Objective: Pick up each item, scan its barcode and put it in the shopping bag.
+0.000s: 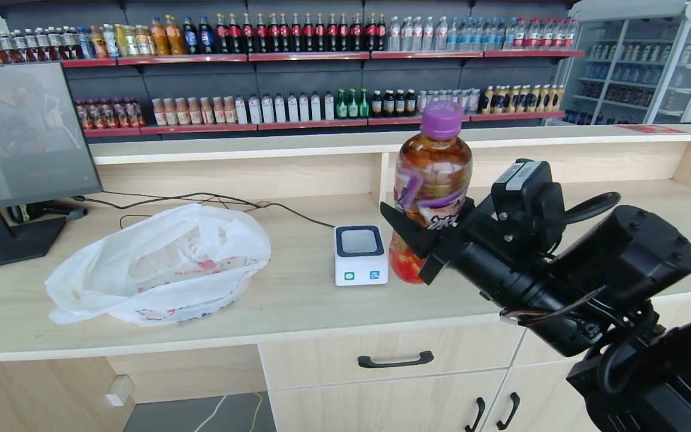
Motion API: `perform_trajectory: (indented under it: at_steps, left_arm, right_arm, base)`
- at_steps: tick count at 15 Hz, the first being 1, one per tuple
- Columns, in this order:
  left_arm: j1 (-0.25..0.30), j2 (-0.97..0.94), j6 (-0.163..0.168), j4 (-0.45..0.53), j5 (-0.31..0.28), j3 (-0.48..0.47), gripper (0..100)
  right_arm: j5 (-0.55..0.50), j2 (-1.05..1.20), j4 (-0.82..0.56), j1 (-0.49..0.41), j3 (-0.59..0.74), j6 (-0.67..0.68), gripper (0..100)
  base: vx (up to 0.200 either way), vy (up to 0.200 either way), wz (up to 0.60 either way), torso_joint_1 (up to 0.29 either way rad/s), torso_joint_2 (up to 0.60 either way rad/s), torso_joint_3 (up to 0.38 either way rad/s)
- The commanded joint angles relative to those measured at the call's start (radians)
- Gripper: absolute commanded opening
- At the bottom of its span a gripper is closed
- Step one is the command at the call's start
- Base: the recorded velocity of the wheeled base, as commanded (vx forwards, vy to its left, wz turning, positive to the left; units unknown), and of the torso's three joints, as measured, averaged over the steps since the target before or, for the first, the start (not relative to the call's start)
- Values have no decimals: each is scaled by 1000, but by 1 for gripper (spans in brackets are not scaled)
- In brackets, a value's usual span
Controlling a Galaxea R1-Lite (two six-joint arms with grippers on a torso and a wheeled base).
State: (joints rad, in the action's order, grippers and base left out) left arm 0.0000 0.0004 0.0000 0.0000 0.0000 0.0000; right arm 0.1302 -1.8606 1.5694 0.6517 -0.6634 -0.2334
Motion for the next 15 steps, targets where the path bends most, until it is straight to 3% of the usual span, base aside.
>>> perform_trajectory:
  at_steps: [1,6,9,15]
  left_arm:
    - [0,0,0,0,0,0,100]
    - [0,0,0,0,0,0,100]
    - [0,0,0,0,0,0,100]
    - [0,0,0,0,0,0,100]
  right_arm:
    - [-11,-31,1,-35,-10,54,0]
    - [-54,-49,-14,-89,-27,171,0]
    - [-150,-65,-11,-121,-27,241,0]
    - [-165,-74,1,-164,-28,253,0]
  base:
    - [0,0,0,0,0,0]
    - [0,0,0,0,0,0]
    - [0,0,0,0,0,0]
    - [0,0,0,0,0,0]
